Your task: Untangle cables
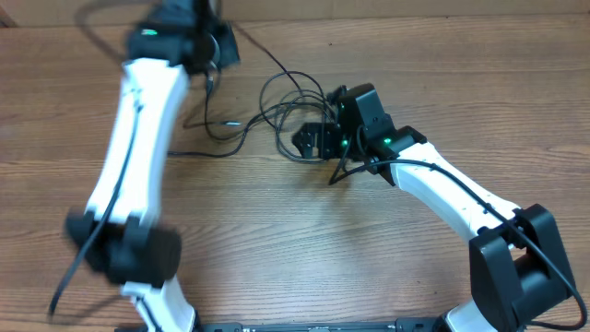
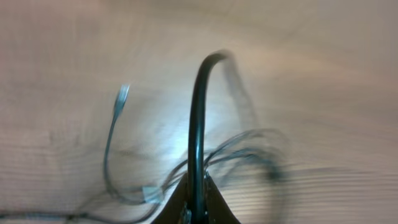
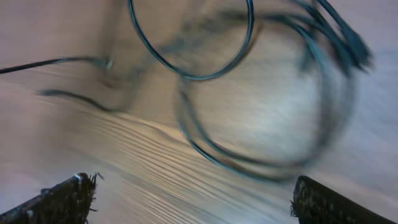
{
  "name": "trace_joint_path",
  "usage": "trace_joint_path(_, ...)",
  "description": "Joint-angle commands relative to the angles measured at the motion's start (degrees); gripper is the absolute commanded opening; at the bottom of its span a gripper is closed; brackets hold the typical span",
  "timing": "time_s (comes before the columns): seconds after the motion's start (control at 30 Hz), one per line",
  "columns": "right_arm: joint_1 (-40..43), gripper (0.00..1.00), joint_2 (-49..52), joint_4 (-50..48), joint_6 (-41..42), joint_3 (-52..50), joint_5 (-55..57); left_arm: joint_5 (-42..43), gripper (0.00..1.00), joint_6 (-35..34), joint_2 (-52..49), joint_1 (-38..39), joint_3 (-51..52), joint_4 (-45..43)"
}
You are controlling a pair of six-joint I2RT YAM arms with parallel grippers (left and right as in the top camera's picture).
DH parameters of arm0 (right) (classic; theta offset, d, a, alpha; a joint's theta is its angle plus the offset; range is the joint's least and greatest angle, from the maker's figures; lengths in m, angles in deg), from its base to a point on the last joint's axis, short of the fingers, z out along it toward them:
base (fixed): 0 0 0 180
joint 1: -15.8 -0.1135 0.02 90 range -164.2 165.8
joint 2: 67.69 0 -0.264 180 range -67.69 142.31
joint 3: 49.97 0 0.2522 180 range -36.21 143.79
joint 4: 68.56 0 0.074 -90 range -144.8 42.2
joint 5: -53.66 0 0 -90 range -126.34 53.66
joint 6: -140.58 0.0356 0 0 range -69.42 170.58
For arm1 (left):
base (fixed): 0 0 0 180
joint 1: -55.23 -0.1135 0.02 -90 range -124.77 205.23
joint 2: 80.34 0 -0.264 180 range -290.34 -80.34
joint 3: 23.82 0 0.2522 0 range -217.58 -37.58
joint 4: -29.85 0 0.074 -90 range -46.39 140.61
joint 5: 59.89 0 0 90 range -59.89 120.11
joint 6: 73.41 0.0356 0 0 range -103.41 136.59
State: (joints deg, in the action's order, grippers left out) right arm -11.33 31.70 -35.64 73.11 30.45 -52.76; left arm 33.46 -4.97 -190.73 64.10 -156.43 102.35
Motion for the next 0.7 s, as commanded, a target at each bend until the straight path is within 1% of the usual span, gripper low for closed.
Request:
trace_joint_path(0.0, -0.1, 1.00, 0.0, -6.4, 0.2, 1.0, -12.4, 8.7, 0.04, 3.8, 11.8, 0.2, -7.6, 2.4)
trace_joint_path(0.1, -0.1, 1.00, 0.0, -11.7, 0.2, 1.5, -16.4, 9.5, 0.04, 3.8, 16.6, 0.2, -7.9, 2.6)
trace_joint_path(0.2, -0.1, 1.00, -0.1, -15.1, -0.5, 2.6, -18.5, 10.7, 0.04, 3.8, 19.8, 0.2, -7.9, 2.6)
trace_joint_path(0.27, 0.0, 1.00, -0.3, -16.2, -3.5, 3.9, -18.4, 10.7, 0.04, 3.8, 21.4, 0.2, -7.9, 2.6)
trace_joint_path(0.33, 0.0, 1.00, -0.5, -15.9, -8.6, 5.9, -18.1, 10.9, 0.04, 3.7, 22.5, 0.2, -7.9, 2.8)
trace_joint_path(0.4, -0.1, 1.00, -0.5, -16.0, -11.0, 6.9, -16.4, 12.3, 0.04, 3.6, 22.8, 0.2, -7.9, 2.7)
trace_joint_path(0.47, -0.1, 1.00, -0.5, -16.8, -11.6, 7.4, -15.0, 14.3, 0.04, 3.6, 22.9, 0.2, -7.9, 2.7)
trace_joint_path(0.6, -1.0, 1.00, -0.5, -21.8, -17.2, 7.5, -14.3, 17.4, 0.04, 3.6, 22.9, 0.2, -7.9, 2.3)
trace_joint_path(0.67, -1.7, 1.00, -0.5, -25.1, -18.2, 7.5, -6.2, 17.7, 0.04, 3.6, 22.9, 0.2, -7.9, 2.2)
